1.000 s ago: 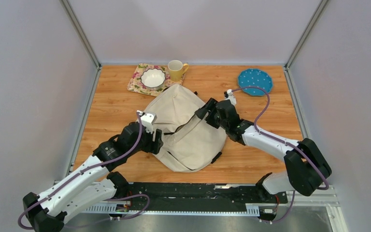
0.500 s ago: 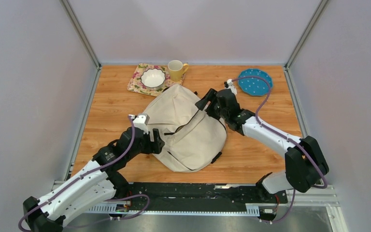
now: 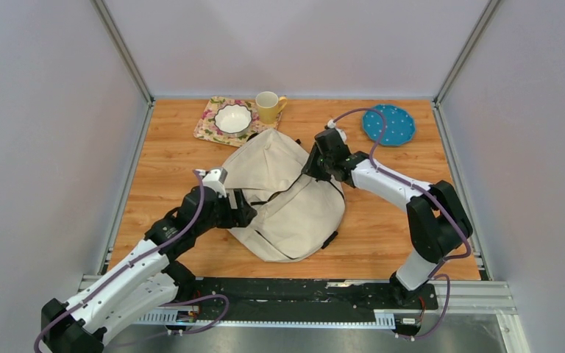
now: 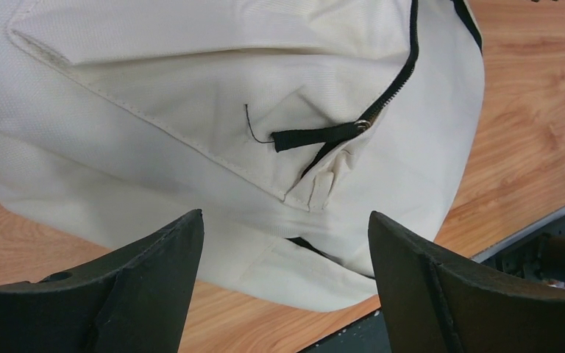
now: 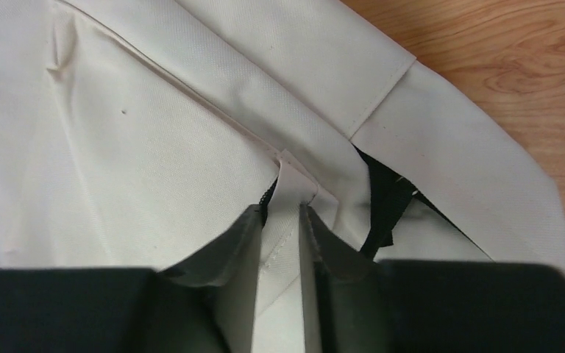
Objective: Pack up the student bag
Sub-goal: Adjust the student bag at the center of the board.
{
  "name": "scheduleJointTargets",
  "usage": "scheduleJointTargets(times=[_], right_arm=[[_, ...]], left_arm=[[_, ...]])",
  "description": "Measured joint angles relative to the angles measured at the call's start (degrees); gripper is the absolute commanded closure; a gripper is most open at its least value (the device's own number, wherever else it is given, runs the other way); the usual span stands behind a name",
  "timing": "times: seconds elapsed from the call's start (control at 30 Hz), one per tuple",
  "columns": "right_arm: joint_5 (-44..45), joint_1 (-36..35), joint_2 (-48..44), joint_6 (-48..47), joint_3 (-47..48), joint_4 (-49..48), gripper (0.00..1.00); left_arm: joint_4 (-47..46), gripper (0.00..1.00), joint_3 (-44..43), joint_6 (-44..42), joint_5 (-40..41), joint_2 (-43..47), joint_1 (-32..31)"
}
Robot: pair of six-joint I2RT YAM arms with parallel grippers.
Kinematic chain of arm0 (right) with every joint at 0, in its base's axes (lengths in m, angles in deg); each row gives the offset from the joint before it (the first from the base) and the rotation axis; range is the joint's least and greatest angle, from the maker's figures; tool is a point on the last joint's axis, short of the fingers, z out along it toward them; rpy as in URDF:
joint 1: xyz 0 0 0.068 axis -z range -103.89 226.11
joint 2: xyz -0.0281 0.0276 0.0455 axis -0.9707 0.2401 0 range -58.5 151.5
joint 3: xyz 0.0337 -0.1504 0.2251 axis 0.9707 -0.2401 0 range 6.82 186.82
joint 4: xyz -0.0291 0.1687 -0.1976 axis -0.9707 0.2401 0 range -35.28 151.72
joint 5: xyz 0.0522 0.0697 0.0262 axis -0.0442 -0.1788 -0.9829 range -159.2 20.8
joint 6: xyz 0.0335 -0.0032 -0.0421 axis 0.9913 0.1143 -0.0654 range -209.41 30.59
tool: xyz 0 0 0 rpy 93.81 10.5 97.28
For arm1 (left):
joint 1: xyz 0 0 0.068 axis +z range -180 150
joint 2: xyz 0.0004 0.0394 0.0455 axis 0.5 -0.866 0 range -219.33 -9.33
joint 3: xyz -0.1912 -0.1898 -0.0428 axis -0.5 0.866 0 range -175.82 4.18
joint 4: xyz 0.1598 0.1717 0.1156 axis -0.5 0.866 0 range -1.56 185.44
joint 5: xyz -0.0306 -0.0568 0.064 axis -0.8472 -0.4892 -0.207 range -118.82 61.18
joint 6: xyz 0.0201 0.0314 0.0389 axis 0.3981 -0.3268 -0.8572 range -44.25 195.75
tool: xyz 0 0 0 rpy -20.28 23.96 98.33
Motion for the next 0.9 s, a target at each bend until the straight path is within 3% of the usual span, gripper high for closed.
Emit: scheduleJointTargets(times=[0.07,0.2,0.37,0.63,0.9], right_arm=[[-0.11,0.04,0.24,-0.92,0.02,0.90,0.86],[-0.02,0.04,0.22,-2.38,0.02,2.27,0.74],[0.02,0.04,-3.15,-4.35,-1.97,2.78,0.69],[-7.74,-1.09,-13.62,-4.50,-5.16,-0.92,0.75],[-14.21,-3.26,-12.31,1.16,-8.96,-4.96,0.73]], left_arm=[[-0.09,0.12,-0.55,-1.36,-1.44,-0.63,0.07],[-0.57,0.13,-3.69,-5.92,-6.60,-3.85,0.11],[-2.03,0.13,-10.19,-14.34,-13.66,-10.47,0.11],[-3.48,0.14,-12.59,-20.28,-18.95,-15.10,0.09],[-4.74,0.17,-13.00,-22.73,-21.84,-21.11,-2.10]])
